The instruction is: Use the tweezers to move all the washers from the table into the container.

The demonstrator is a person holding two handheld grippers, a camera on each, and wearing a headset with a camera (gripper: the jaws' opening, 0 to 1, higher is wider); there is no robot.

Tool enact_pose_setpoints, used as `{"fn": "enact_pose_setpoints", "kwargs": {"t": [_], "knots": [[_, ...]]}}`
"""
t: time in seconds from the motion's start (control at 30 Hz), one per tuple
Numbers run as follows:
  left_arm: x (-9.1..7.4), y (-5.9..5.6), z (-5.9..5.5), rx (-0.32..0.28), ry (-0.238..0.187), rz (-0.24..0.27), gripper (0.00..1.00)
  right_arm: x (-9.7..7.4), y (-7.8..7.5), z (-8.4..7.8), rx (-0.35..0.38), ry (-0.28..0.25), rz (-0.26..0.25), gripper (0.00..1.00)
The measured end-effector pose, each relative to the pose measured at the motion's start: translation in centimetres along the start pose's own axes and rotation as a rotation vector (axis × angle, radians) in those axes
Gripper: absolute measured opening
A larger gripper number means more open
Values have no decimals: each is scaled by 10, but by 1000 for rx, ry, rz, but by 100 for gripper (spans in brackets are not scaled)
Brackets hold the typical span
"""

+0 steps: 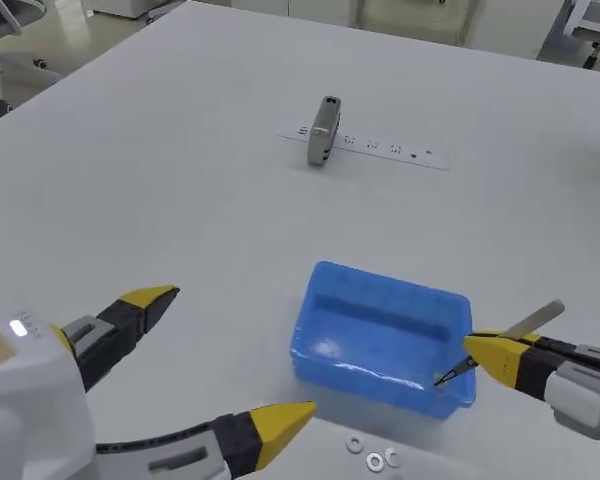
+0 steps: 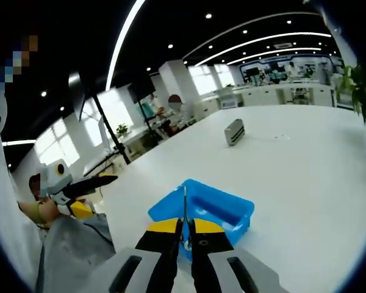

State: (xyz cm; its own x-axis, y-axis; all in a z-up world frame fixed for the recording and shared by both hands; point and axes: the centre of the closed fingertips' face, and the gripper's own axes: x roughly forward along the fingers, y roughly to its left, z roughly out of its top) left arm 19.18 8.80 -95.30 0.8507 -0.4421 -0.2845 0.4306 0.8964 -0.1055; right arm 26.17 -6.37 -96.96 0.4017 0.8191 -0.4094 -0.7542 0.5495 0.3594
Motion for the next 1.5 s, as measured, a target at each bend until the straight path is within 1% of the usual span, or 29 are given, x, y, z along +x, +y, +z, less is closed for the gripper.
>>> {"fn": "enact_pose_setpoints", "kwargs": {"t": [0.03, 0.13, 0.2, 0.27, 0.37, 0.47, 0.5, 0.57, 0.67, 0.77, 0.97, 1.2, 1.3, 1.4, 1.5], "knots": [[0, 0, 0, 0, 2, 1, 88, 2, -2, 1, -8, -2, -2, 2], [-1, 2, 0, -1, -2, 6, 87, 9, -9, 5, -76, -11, -14, 2], [-1, 2, 0, -5, -1, 5, 87, 14, -18, 5, -123, 3, -43, 2], [-1, 2, 0, -7, -2, 5, 86, 18, -21, 4, -134, 15, -47, 2], [-1, 2, 0, -4, 0, 5, 86, 24, -28, 0, -161, 42, -68, 2], [-2, 3, 0, -2, -1, 9, 86, 29, -31, -5, -176, 62, -64, 2], [-2, 4, 0, -1, -1, 11, 86, 31, -33, -9, -186, 81, -66, 2], [-2, 4, 0, -5, -2, 11, 86, 33, -34, -12, -198, 98, -67, 2], [-3, 5, 0, -4, -3, 15, 86, 36, -38, -15, -209, 115, -65, 2], [-3, 6, -1, -1, 4, 19, 86, 38, -39, -17, -206, 125, -61, 2], [-3, 6, -2, -3, 3, 18, 86, 43, -42, -23, -226, 155, -61, 2], [-3, 6, -2, -4, 7, 17, 85, 45, -40, -28, -253, 183, -65, 2], [-3, 6, -1, -8, -4, 16, 85, 45, -41, -30, -262, 190, -70, 3], [-3, 6, -2, -8, 1, 15, 85, 45, -41, -30, -257, 186, -70, 3], [-3, 6, -2, -6, 1, 15, 86, 43, -42, -28, -263, 182, -81, 3]]}}
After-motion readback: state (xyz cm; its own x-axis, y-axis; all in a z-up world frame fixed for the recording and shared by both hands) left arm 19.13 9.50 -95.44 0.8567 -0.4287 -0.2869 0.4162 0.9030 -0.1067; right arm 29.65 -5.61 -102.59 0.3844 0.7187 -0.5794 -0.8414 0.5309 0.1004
